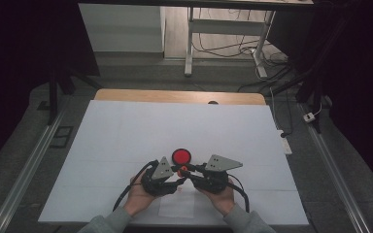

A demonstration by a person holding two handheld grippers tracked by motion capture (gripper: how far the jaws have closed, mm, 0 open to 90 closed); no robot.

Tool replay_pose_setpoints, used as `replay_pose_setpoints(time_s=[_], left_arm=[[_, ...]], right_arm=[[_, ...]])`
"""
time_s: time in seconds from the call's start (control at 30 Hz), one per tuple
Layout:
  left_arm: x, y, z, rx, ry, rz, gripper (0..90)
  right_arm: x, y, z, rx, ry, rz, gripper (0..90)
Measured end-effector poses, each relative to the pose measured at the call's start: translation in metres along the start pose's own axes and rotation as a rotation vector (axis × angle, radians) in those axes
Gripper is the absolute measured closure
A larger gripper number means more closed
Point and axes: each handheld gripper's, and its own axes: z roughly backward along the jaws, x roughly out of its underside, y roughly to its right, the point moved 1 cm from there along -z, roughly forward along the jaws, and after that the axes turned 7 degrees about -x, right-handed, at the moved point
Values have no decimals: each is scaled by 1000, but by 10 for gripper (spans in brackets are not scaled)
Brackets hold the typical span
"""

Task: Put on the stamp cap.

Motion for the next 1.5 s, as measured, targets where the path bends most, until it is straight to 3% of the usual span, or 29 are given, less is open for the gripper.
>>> replay_pose_setpoints(time_s=[0.27,0.5,0.67,0.93,1.23,1.5], left_arm=[[0,-1,-1,0,-7,2,430],[0,-2,-1,-17,-20,11,300],[1,-4,1,-8,-33,26,205],[4,-8,8,-19,-44,32,134],[12,-17,29,24,-20,91,128],[26,-32,54,-16,-7,130,150]], right_arm=[[0,0,0,-1,2,1,727],[0,1,1,-3,6,-5,728],[-1,1,2,-5,11,-4,727],[-4,2,5,-2,23,-2,727],[-6,3,8,0,34,-1,727],[-9,5,11,6,45,-3,727]])
